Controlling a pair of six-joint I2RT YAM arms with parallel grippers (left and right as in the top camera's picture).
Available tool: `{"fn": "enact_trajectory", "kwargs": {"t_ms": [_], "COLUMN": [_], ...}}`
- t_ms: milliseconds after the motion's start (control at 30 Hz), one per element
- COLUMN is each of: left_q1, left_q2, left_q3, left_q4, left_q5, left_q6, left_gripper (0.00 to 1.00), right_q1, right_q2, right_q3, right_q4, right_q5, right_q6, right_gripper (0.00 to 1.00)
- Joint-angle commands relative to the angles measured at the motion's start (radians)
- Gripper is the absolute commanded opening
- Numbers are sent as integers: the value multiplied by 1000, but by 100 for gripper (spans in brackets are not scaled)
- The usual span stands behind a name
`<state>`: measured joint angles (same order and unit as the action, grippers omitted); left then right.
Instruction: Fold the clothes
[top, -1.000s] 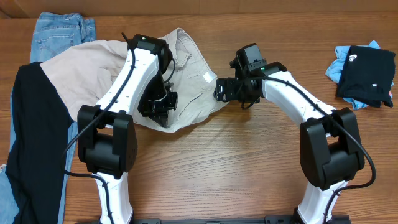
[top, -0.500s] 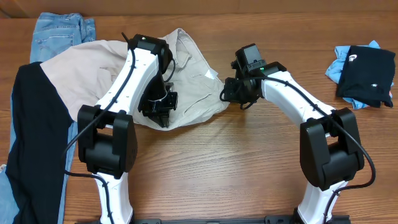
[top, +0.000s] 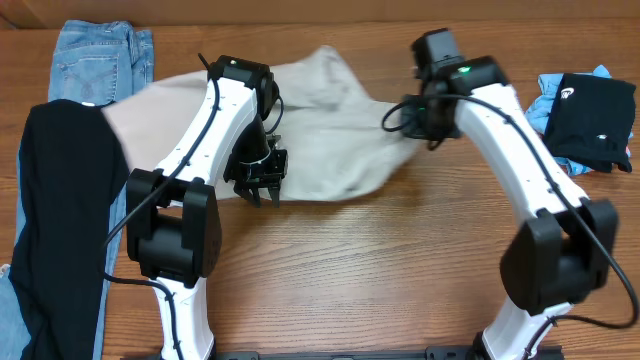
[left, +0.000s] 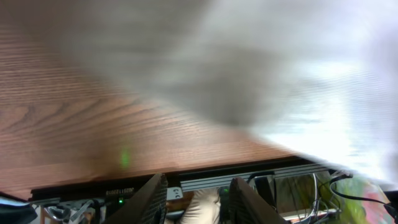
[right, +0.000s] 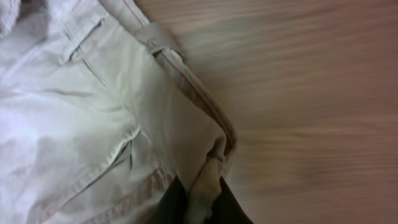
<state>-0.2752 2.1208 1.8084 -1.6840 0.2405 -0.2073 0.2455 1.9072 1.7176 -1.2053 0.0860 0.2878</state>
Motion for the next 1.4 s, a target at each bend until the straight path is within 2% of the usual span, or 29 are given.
{"fn": "enact_trajectory", "kwargs": {"t_ms": [0, 133, 233, 300, 467, 600, 867, 967, 1067, 1133, 1233, 1367], "left_q1": [13, 37, 47, 48, 31, 17, 10, 10, 8, 6, 5, 13], "left_q2": [-29, -29, -29, -29, -29, -28, -28, -28, -13, 8, 41, 44], "left_q3": [-5, -5, -5, -5, -5, -5, -5, -6, -7, -8, -8, -7], "left_q4": [26, 132, 236, 304, 462, 544, 492, 476, 480, 479, 472, 406], "left_q5": [14, 17, 19, 20, 49, 48, 18, -39, -41, -40, -37, -55], "left_q6": [13, -39, -87, -109, -112, -117, -142, -159, -177, -187, -190, -188], "left_gripper": [36, 40, 59, 63, 64, 70, 67, 64, 52, 28, 4, 4], "right_q1": [-44, -85, -95, -95, -95, -95, -95, -95, -95, -95, -95, -96], "right_q2": [-33, -33, -33, -33, -33, -33, -33, -33, -33, -33, -33, -33], "right_q3": [11, 3, 3, 3, 3, 3, 3, 3, 3, 3, 3, 3], "right_q4": [-68, -98, -99, -98, -92, -91, -93, -95, -95, -95, -95, -95], "right_q5": [223, 235, 235, 235, 235, 235, 235, 235, 235, 235, 235, 235], "right_q6": [-23, -23, -23, -23, -23, -23, -31, -34, -34, -34, -34, -34], "right_gripper": [5, 5, 6, 6, 8, 8, 8, 8, 8, 8, 7, 7]}}
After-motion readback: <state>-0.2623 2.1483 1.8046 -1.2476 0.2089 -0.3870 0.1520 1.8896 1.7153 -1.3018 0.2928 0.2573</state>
